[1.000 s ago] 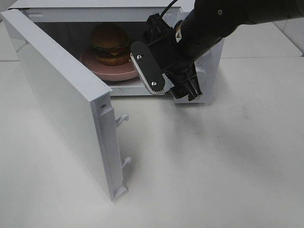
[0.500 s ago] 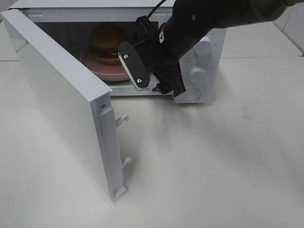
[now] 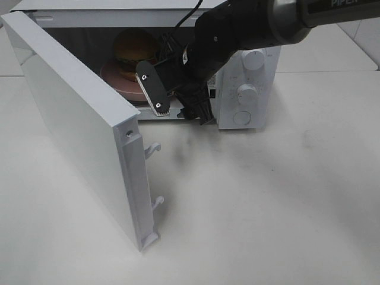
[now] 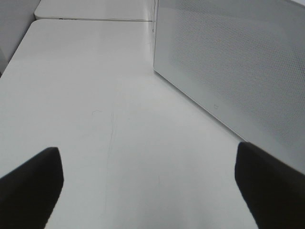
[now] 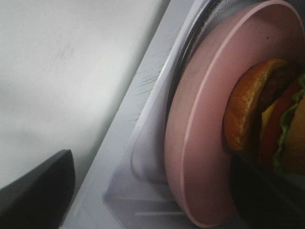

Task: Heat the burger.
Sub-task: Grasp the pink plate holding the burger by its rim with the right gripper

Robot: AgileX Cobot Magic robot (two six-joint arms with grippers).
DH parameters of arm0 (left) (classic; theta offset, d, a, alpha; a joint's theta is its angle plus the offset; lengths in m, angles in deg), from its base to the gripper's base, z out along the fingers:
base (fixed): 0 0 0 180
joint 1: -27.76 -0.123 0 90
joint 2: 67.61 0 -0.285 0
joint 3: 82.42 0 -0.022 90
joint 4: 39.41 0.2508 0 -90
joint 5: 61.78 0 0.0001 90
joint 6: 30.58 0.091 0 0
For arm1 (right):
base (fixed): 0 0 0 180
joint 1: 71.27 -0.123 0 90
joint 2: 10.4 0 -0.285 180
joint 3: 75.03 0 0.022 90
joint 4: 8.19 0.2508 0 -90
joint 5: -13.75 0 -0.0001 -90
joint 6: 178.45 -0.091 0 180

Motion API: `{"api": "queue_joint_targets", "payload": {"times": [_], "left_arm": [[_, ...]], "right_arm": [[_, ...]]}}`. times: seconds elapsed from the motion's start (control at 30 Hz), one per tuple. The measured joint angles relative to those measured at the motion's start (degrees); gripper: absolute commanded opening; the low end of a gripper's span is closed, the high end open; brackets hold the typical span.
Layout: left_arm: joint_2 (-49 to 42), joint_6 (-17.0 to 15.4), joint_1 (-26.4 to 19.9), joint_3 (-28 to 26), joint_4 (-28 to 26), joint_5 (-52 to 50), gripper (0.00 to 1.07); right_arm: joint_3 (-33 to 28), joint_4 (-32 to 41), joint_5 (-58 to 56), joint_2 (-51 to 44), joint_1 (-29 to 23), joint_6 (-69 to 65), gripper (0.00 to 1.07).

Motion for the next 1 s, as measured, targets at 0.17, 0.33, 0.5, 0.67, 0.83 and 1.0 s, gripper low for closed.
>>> {"api": "queue_joint_targets", "payload": {"times": [0.17, 0.33, 0.5, 0.67, 0.83, 1.0], "left_arm": [[0.00, 0.00, 0.00, 0.00, 0.11, 0.00, 0.90], [0.00, 0.00, 0.00, 0.00, 0.17, 0.00, 0.90], [0.00, 0.00, 0.00, 0.00, 0.17, 0.00, 0.90], [0.00, 0.00, 0.00, 0.00, 0.23, 0.00, 0.90], [0.00, 0.00, 0.00, 0.00, 0.23, 0.00, 0.90], [0.00, 0.00, 0.00, 0.00, 0.23, 0.00, 0.90]], "right_arm": [[3.55, 1.55, -0.06, 3.44, 0.00, -0.06, 0.83], [7.56, 2.86, -0.34, 6.25, -0.11, -0.23, 0.83], [11.57, 2.92, -0.80, 8.77, -0.52, -0.52, 0.82], [15.18, 2.98, -2.23, 11.40, -0.63, -1.78, 0.81], [16.79, 3.09, -3.21, 13.24, -0.63, -2.06, 0.78], [18.11, 3.95, -3.67, 15.13, -0.63, -2.69, 0.62]]}}
